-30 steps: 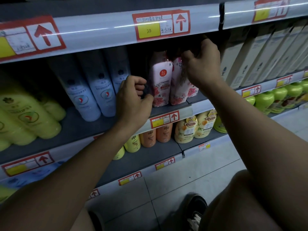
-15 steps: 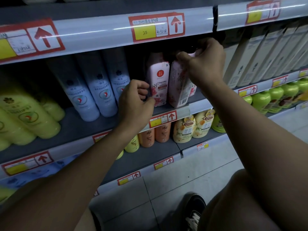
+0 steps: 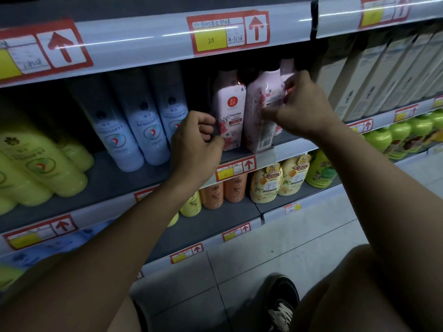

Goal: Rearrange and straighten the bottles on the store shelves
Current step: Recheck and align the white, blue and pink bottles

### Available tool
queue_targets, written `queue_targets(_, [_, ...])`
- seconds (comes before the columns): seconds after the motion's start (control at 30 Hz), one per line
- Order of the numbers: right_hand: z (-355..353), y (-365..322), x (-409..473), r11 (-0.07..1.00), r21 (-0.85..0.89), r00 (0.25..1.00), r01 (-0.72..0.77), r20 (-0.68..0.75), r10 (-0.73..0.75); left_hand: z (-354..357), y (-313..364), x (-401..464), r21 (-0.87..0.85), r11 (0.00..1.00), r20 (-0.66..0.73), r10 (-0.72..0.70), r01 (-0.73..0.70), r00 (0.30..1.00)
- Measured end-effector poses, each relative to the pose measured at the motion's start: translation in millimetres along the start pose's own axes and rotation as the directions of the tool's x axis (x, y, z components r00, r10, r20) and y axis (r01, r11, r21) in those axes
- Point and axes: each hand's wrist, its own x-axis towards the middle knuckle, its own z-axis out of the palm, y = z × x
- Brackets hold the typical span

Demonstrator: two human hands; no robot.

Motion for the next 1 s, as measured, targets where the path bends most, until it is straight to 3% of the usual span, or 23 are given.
queue_targets(0.1, [6.0,6.0,-10.1,0.998,-0.065,0.998,0.003,0.055,0.0,1.0,1.9,0.1,0.002,1.0,-0.001,0.005,-0.005,1.0])
queue_targets(0.3, [18.4,1.1,-18.6,0.999,-0.028,0.985,0.031,-0.17,-0.035,8.2,3.6,-1.6,-0.026,1.0,0.006,-0.01,0.01,1.0])
queue_targets(0.47, [22.1,-2.2,-13.8,0.999,-0.038,0.963,0.022,-0.268,-0.031,15.3,1.8,-2.5,-0.014,1.0,0.008,-0.003,0.003,1.0])
queue_targets(1.0, [29.4,-8.8,-16.6,1.0,-0.008,0.952,-0.016,-0.306,0.013,24.2,-4.5,0.1,0.005,1.0,0.03,0.003,-0.004,1.0])
